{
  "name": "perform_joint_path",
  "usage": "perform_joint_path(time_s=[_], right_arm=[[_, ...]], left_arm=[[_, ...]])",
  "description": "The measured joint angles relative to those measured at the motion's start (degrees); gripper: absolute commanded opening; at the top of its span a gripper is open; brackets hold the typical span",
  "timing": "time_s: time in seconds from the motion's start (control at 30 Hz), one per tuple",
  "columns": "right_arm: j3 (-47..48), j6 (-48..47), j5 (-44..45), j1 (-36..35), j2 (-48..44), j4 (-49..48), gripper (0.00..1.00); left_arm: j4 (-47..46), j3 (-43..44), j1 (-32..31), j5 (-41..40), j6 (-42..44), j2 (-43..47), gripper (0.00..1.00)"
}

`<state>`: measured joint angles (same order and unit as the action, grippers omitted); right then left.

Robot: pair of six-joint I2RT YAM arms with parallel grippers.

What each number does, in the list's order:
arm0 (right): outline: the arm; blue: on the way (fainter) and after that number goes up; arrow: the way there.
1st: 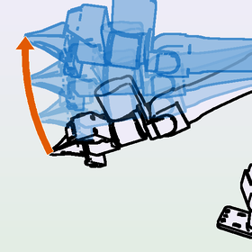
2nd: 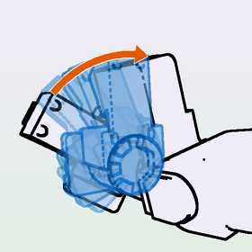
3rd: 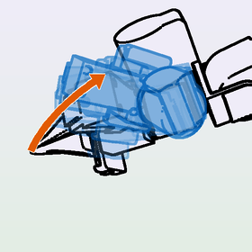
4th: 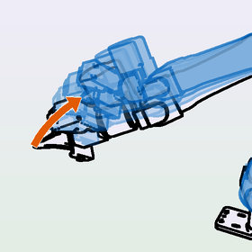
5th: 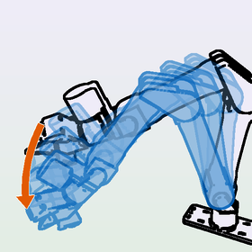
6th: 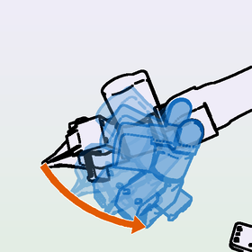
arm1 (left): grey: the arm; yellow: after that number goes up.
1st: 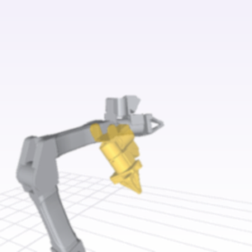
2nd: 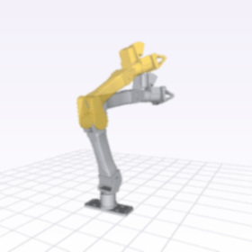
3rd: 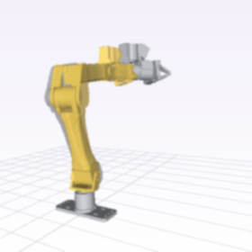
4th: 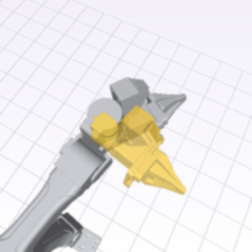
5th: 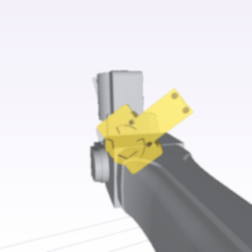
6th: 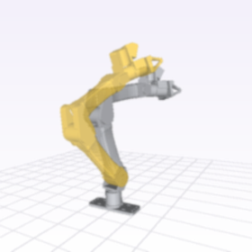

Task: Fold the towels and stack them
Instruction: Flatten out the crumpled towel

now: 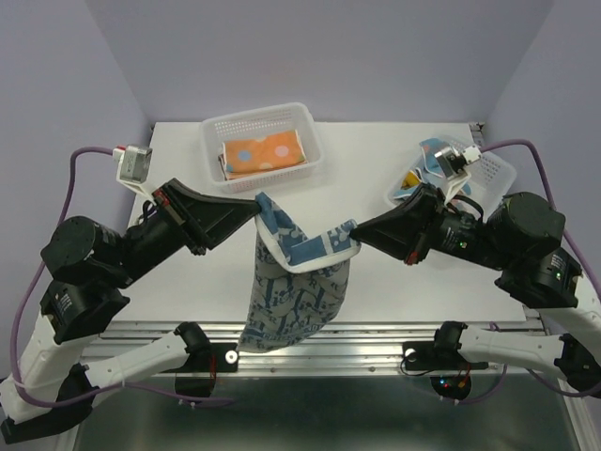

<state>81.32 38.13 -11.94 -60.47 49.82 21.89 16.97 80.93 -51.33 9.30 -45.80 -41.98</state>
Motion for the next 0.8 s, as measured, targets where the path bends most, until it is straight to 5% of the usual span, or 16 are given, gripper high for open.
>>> perform_joint_path(time_s=[0.43, 0.7, 0.8], right_arm=[[-7.89, -4.87, 42.16, 0.66, 6.58, 1.92, 0.01], [-10.36, -7.04, 39.41, 18.51, 18.67, -2.01, 0.01], [-10.38, -7.80, 38.12, 19.47, 19.65, -4.00, 0.01]], left_arm=[[1.20, -11.67, 1.03, -26.99, -1.66, -6.82, 0.00], [-1.18, -13.11, 15.96, -26.45, -0.09, -18.34, 0.00], [-2.62, -13.11, 18.14, -25.00, 0.90, -19.76, 0.00]])
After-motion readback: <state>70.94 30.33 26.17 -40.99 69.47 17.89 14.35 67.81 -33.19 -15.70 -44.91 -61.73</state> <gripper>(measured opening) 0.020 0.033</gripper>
